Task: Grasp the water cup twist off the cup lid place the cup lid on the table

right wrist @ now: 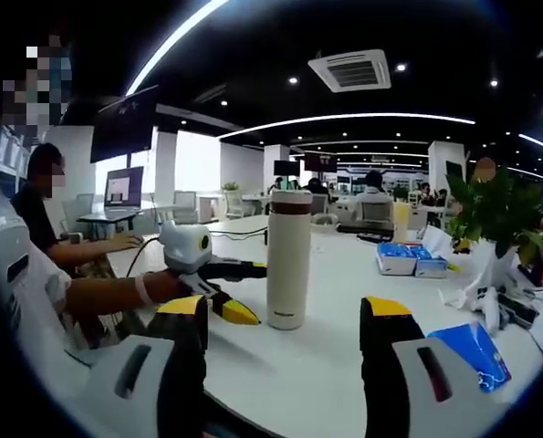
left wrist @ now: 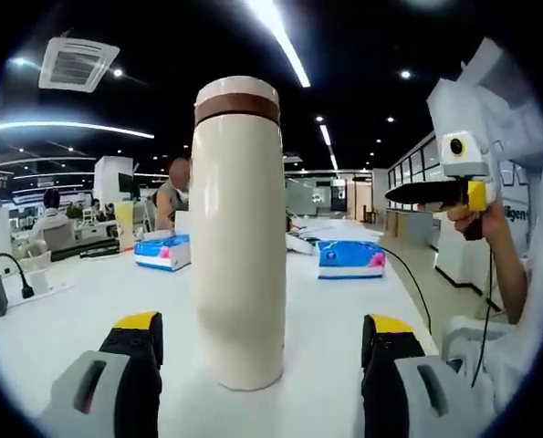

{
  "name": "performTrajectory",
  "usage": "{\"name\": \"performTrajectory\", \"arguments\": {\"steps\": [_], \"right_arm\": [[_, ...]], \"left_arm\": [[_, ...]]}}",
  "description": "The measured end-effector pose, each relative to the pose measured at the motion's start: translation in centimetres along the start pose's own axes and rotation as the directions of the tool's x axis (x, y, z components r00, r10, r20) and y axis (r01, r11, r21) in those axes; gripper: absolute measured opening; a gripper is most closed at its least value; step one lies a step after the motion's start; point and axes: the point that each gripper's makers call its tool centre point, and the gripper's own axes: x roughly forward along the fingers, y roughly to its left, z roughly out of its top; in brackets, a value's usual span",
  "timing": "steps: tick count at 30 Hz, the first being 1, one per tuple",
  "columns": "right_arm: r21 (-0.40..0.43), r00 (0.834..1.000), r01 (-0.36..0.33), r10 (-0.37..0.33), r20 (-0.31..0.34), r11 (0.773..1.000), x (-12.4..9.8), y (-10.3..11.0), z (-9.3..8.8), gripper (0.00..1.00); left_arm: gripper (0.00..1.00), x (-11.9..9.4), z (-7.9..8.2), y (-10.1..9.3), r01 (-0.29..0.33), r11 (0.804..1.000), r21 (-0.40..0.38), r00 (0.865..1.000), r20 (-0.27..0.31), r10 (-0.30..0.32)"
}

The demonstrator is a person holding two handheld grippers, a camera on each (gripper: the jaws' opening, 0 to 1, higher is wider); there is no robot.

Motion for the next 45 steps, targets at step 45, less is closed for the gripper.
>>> {"name": "performTrajectory", "arguments": {"steps": [45], "right_arm": [[0.013,0.999,-0.037,0.037,0.017,0.999,-0.1,1.5,0.1,0.70]], "left_arm": [[0.82,4.0,-0.8,0.5,0.076,0.996,-0.049,0.996,0.057,-0.073]]}}
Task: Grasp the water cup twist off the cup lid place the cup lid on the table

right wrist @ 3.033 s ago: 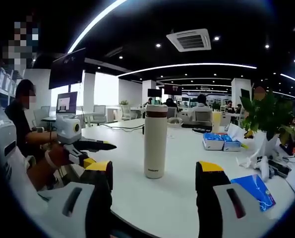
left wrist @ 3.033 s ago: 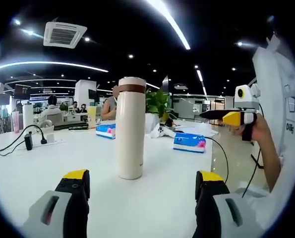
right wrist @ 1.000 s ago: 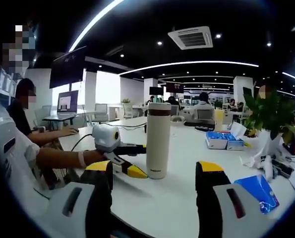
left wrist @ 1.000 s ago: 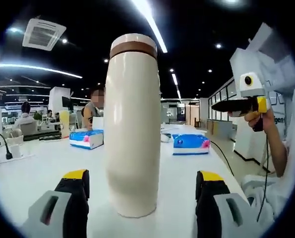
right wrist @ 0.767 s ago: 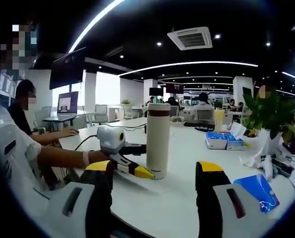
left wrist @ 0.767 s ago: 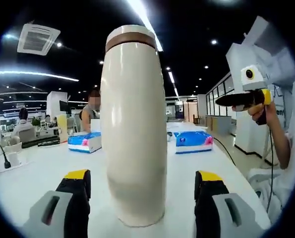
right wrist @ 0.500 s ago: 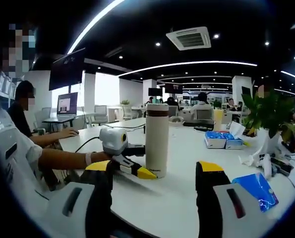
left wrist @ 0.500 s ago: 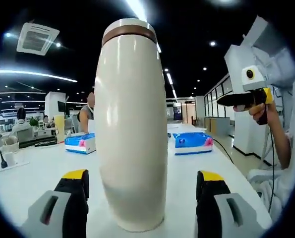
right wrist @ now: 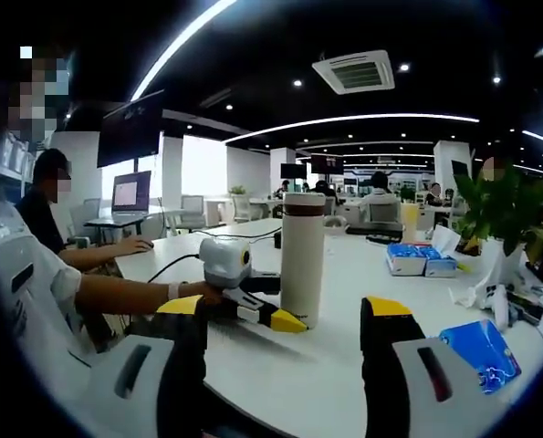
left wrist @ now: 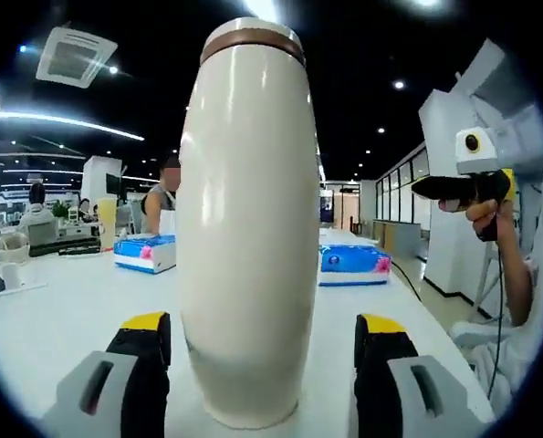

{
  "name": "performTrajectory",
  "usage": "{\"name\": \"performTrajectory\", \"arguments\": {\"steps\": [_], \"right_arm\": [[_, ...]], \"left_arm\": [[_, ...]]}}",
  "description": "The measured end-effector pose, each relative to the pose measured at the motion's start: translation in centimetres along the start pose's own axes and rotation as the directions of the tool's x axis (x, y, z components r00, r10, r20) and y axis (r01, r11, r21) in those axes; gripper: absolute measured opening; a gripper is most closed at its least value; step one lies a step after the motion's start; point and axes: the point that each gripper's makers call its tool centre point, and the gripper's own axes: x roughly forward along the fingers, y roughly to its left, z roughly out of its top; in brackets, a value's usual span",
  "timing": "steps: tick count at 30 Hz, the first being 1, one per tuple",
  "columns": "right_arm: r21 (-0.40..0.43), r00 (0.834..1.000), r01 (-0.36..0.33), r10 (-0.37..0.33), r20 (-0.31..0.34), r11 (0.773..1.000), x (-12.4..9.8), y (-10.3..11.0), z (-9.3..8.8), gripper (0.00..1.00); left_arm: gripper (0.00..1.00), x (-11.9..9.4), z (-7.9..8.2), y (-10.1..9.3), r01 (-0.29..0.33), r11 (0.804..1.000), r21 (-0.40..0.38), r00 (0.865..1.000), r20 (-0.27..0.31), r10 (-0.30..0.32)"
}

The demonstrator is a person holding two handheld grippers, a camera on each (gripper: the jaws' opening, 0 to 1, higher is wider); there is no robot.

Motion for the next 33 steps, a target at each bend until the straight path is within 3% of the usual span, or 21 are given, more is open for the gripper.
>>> {"name": "performTrajectory", "arguments": {"steps": [5,19,33], "right_arm": [[0.002,1.000,-0.001,0.001,-0.003,1.000,0.0,0.2,0.0,0.70],[0.018,1.000,-0.017,0.017,-0.010,1.000,0.7,0.5,-0.3,0.70],[0.004,1.000,-0.017,0.017,-0.009,1.000,1.3,0.5,-0.1,0.69]], "left_arm": [[0.69,0.1,-0.5,0.9,-0.021,1.000,-0.010,0.999,-0.029,0.020],[0.54,-0.1,-0.6,0.7,-0.008,1.000,-0.009,0.999,-0.036,0.008],[0.52,-0.1,-0.5,0.7,-0.013,1.000,0.018,1.000,-0.027,0.013]]}}
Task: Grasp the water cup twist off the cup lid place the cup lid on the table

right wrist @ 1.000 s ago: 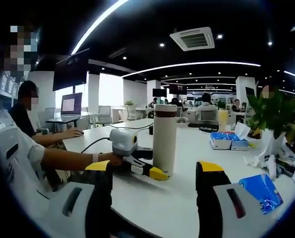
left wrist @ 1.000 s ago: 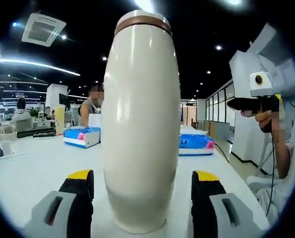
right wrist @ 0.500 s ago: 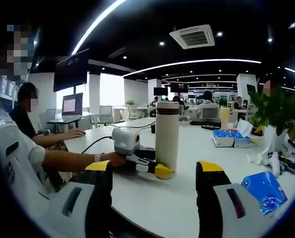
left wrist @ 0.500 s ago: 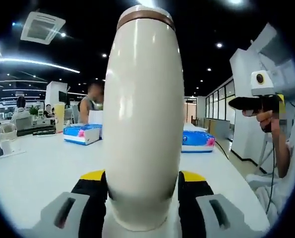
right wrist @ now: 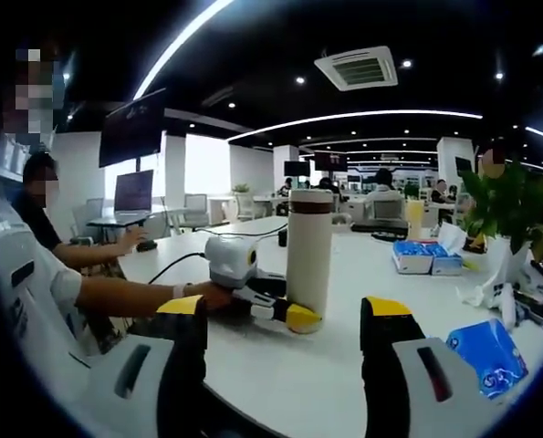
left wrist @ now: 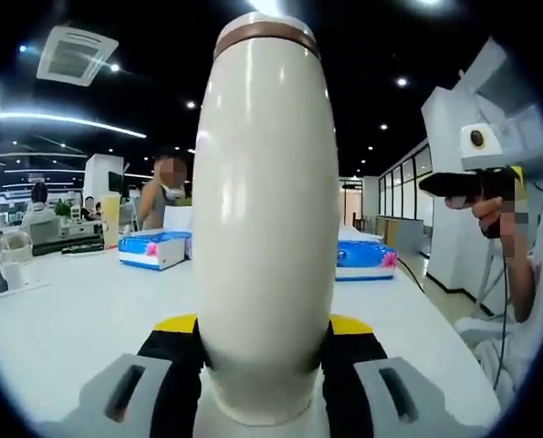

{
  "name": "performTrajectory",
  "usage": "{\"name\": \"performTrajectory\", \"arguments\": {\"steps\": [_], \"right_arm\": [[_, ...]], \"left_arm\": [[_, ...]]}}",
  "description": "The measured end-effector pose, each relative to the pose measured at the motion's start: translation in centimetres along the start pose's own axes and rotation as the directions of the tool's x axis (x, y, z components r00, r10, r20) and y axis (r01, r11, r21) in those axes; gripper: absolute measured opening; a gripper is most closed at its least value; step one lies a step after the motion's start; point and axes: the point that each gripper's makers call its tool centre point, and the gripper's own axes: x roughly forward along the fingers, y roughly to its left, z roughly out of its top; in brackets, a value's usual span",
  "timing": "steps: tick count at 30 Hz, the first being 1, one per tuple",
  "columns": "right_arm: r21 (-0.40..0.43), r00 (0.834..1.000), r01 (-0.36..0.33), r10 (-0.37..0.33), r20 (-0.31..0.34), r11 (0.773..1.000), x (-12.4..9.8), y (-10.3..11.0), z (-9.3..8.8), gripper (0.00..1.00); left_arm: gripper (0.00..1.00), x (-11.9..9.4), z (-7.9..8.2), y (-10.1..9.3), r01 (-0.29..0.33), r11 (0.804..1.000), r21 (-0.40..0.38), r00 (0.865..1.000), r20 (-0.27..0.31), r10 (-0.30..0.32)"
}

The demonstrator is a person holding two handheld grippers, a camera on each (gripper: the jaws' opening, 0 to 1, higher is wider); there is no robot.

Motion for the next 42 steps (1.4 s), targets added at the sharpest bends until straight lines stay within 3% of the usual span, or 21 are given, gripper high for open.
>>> {"name": "performTrajectory", "arguments": {"steps": [11,18,29,34,42], "right_arm": [[-0.019,0.998,0.003,-0.002,0.060,1.000,1.7,-2.3,3.0,0.68],[-0.025,0.997,-0.021,0.023,0.071,0.999,3.8,-3.5,3.6,0.68],[-0.042,0.993,-0.088,0.091,0.069,0.995,5.8,-3.2,4.7,0.67],[-0.086,0.993,-0.093,0.098,0.058,0.992,6.9,-3.0,5.2,0.67],[-0.067,0.991,-0.105,0.110,0.071,0.992,8.9,-3.3,6.1,0.67]], "left_arm": [[0.52,-0.1,0.0,0.0,-0.001,1.000,0.001,1.000,-0.003,0.001],[0.51,0.0,0.0,0.2,-0.002,1.000,0.000,1.000,-0.005,0.002],[0.51,0.0,-0.1,0.4,-0.010,1.000,0.000,1.000,-0.007,0.010],[0.51,0.1,-0.1,0.4,-0.016,1.000,0.000,1.000,-0.009,0.016],[0.51,0.1,-0.2,0.5,-0.018,1.000,0.001,1.000,-0.007,0.018]]}}
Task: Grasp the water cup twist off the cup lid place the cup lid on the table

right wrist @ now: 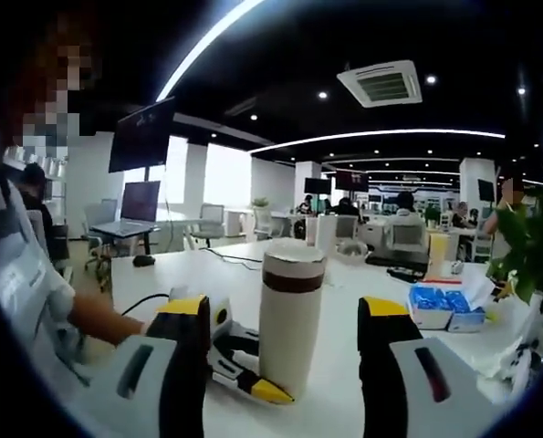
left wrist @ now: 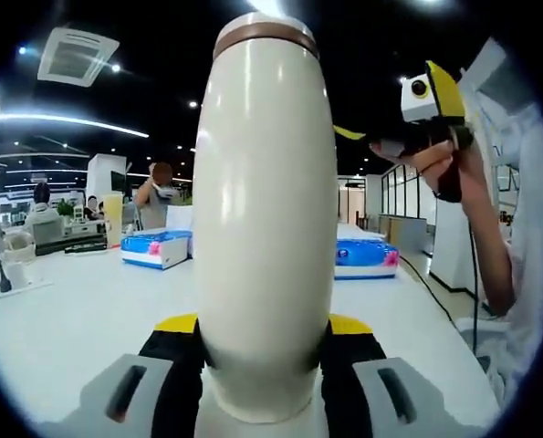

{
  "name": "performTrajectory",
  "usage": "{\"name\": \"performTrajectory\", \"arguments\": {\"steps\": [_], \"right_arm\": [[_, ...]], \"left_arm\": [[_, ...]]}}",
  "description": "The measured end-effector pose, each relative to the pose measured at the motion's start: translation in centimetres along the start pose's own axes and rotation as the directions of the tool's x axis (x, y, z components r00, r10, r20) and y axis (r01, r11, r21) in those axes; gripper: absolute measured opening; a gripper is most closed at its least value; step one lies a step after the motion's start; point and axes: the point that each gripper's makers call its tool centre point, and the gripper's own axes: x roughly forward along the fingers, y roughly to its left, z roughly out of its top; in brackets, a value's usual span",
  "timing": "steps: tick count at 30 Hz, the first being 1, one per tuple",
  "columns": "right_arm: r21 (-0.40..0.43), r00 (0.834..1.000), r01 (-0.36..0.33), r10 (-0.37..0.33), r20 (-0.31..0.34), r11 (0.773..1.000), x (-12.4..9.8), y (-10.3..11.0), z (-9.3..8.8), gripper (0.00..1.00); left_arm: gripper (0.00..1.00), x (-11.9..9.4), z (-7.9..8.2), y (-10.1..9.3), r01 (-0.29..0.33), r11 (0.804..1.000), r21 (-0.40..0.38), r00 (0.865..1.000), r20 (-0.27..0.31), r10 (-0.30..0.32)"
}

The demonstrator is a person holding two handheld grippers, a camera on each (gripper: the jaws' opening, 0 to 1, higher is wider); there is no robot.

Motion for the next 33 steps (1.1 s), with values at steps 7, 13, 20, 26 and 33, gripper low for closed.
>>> {"name": "performTrajectory", "arguments": {"steps": [7,13,20,26,33], "right_arm": [[0.005,1.000,-0.020,0.020,0.007,1.000,1.4,-0.4,0.9,0.67],[0.023,0.999,-0.026,0.026,0.027,0.999,1.2,-1.0,0.7,0.67],[0.006,0.993,-0.122,0.122,0.004,0.993,1.6,-1.3,0.2,0.67],[0.024,0.979,-0.202,0.201,0.006,0.979,3.0,-1.0,-0.4,0.67],[0.044,0.967,-0.256,0.256,0.009,0.966,3.8,-0.7,-0.4,0.67]], "left_arm": [[0.51,0.0,0.0,-0.1,-0.002,1.000,0.005,1.000,0.002,0.002],[0.51,-0.1,0.0,-0.1,-0.002,1.000,0.002,1.000,0.002,0.002],[0.51,-0.1,0.0,-0.1,-0.007,1.000,0.000,1.000,0.001,0.007],[0.51,-0.1,0.0,-0.1,-0.007,1.000,0.002,1.000,0.001,0.007],[0.51,0.0,-0.1,0.1,-0.010,1.000,0.006,1.000,0.003,0.010]]}}
